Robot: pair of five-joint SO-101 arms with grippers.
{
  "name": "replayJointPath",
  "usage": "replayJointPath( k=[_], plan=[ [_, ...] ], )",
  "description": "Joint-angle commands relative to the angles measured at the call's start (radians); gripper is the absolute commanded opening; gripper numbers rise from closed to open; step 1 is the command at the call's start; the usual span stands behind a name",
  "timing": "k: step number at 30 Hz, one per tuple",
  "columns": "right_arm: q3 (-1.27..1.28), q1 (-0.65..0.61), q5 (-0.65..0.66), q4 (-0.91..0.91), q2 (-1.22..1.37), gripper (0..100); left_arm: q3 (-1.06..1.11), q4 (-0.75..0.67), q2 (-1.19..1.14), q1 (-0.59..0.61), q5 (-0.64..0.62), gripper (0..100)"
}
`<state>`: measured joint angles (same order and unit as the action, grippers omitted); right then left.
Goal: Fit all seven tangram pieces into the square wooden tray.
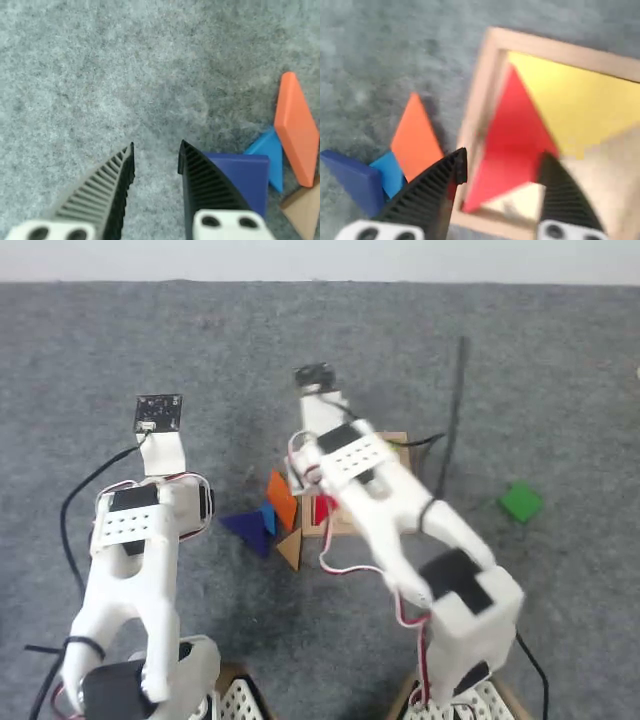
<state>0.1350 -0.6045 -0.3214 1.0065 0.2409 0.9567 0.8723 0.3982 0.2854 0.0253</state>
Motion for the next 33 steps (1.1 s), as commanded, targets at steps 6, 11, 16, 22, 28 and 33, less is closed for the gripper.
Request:
replayJointPath(
  k=[6,11,16,22,28,33],
  plan=[
    [0.224,0.137,0.118,0.027,-0.446,11.4,-0.260,0.219,0.012,-0.025,0.060,14],
    [0.542,0.251,0.276,-0.087,-0.765,10.7,-0.410,0.393,0.012,-0.201,0.230,14],
    [0.842,0.401,0.433,-0.234,-0.920,10.7,-0.420,0.410,0.002,-0.428,0.265,14],
    [0.961,0.496,0.446,-0.309,-0.926,10.7,-0.214,0.195,0.000,-0.583,0.264,14],
    [0.971,0.499,0.443,-0.326,-0.926,10.7,-0.113,0.124,0.000,-0.578,0.264,16],
    [0.977,0.499,0.443,-0.320,-0.926,10.7,-0.145,0.086,-0.126,-0.471,0.252,21]
  ],
)
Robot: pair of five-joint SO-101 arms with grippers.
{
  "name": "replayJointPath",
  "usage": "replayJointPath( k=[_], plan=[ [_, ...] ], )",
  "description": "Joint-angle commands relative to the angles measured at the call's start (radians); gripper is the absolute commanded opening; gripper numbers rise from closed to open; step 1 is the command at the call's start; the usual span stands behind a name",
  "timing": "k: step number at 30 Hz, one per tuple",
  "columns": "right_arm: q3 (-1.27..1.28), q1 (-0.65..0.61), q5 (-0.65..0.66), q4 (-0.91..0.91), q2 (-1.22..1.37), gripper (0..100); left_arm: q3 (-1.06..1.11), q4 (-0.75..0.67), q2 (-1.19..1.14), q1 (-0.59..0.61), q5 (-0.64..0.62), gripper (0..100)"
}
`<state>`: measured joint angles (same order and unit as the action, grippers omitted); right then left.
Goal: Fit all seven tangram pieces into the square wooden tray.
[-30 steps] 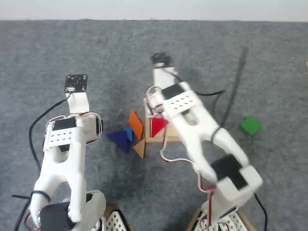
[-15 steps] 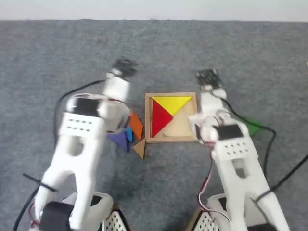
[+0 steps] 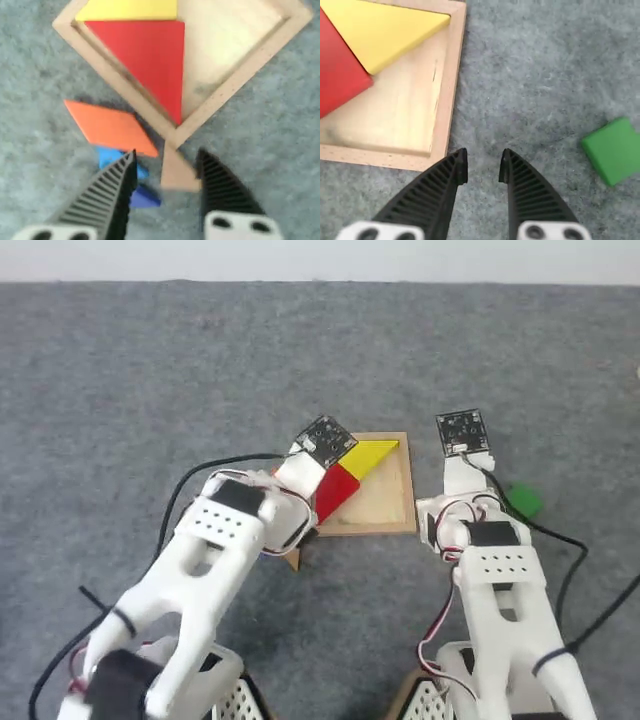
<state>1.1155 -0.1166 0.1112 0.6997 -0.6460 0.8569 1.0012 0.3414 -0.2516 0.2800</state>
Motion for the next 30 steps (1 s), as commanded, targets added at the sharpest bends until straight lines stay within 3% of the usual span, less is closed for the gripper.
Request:
replayJointPath(
  k=[1,7,17,22,30],
  plan=[
    [-0.003,0.012,0.009,-0.013,-0.039,10.7,-0.068,-0.054,-0.118,0.094,-0.015,21],
    [-0.002,0.012,0.009,-0.013,-0.039,10.7,-0.197,-0.078,-0.341,0.186,-0.006,21],
    [0.011,0.012,0.009,-0.024,-0.039,10.7,-0.369,-0.069,-0.350,0.381,0.057,21],
    [0.012,0.012,0.009,-0.024,-0.039,10.7,-0.441,0.014,-0.347,0.313,0.052,21],
    [0.012,0.013,0.009,-0.024,-0.039,10.7,-0.414,-0.048,-0.359,0.138,0.054,21]
  ],
)
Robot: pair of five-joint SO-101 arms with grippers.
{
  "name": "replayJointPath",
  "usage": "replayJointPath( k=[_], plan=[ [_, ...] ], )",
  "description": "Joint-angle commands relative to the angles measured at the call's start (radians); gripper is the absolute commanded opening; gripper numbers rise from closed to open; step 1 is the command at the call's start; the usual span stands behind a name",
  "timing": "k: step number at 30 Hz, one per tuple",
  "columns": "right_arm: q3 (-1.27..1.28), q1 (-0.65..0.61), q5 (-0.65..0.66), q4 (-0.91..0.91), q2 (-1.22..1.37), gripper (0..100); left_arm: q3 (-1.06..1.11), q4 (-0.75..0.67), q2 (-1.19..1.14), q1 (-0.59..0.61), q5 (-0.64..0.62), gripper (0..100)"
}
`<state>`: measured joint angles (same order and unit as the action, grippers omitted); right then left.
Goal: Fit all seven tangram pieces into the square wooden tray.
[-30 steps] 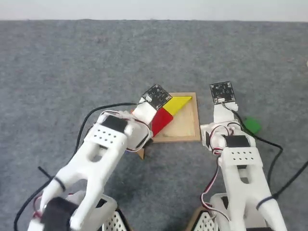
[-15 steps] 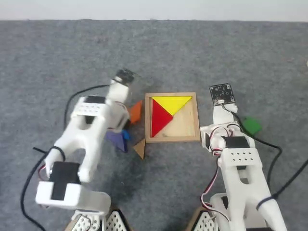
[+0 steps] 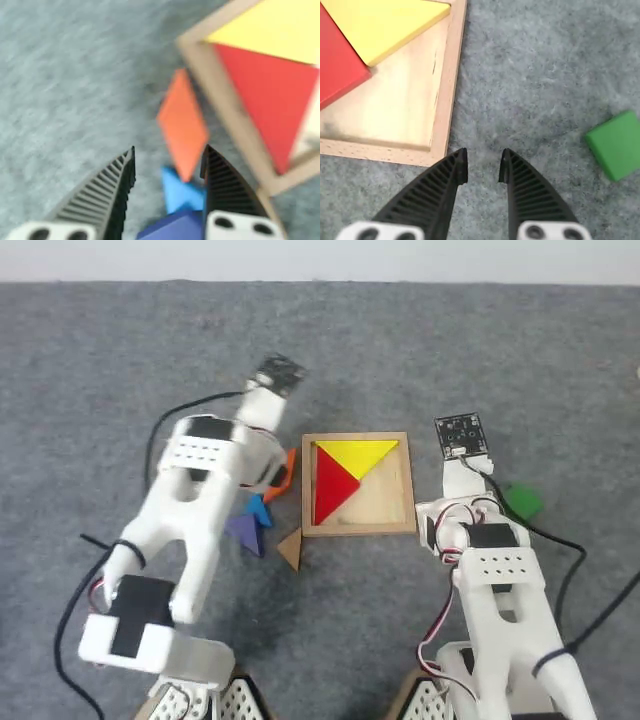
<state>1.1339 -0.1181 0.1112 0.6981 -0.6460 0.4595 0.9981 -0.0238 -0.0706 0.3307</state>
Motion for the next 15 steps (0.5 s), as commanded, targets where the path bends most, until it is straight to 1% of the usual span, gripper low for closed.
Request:
replayJointPath(
  k=[1,4,9,15],
  plan=[
    [-0.006,0.015,0.009,-0.022,-0.039,10.7,-0.010,-0.058,0.005,-0.048,0.003,21],
    [-0.006,0.015,0.009,-0.022,-0.039,10.7,-0.005,-0.084,-0.034,-0.048,0.002,21],
    [-0.006,0.015,0.009,-0.022,-0.039,10.7,-0.007,-0.133,-0.176,-0.048,0.003,19],
    [-0.006,0.015,0.009,-0.022,-0.039,10.7,-0.073,-0.049,-0.203,-0.041,0.009,18]
  ],
)
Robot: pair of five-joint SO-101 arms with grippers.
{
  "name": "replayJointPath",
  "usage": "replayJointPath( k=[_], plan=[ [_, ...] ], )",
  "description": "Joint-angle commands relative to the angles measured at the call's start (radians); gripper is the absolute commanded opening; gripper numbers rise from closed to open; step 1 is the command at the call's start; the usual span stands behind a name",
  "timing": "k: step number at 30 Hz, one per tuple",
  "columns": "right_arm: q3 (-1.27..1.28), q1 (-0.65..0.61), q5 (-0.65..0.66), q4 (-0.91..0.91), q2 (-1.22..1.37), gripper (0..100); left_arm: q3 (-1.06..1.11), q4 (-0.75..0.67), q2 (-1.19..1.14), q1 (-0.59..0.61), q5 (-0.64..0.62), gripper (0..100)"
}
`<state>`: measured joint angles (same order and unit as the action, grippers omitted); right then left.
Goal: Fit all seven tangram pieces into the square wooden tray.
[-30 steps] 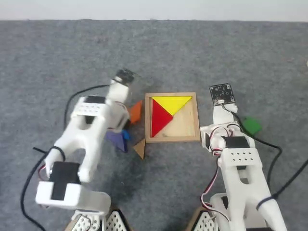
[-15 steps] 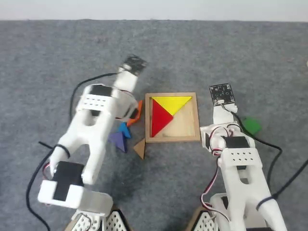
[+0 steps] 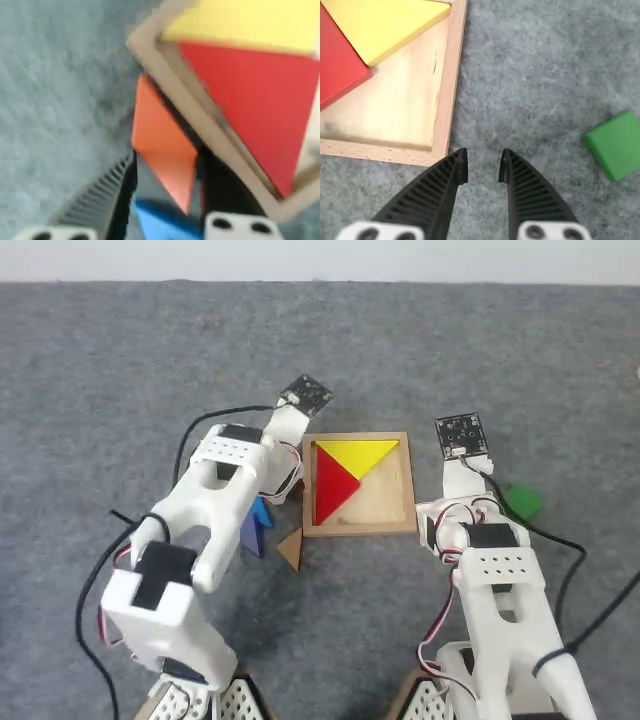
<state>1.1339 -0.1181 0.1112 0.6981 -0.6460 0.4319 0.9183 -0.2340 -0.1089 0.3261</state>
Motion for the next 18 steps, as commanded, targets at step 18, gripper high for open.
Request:
replayJointPath(
  k=[18],
  plan=[
    [-0.006,0.013,0.009,-0.022,-0.039,10.7,-0.156,0.034,0.048,0.149,0.034,18]
  ],
)
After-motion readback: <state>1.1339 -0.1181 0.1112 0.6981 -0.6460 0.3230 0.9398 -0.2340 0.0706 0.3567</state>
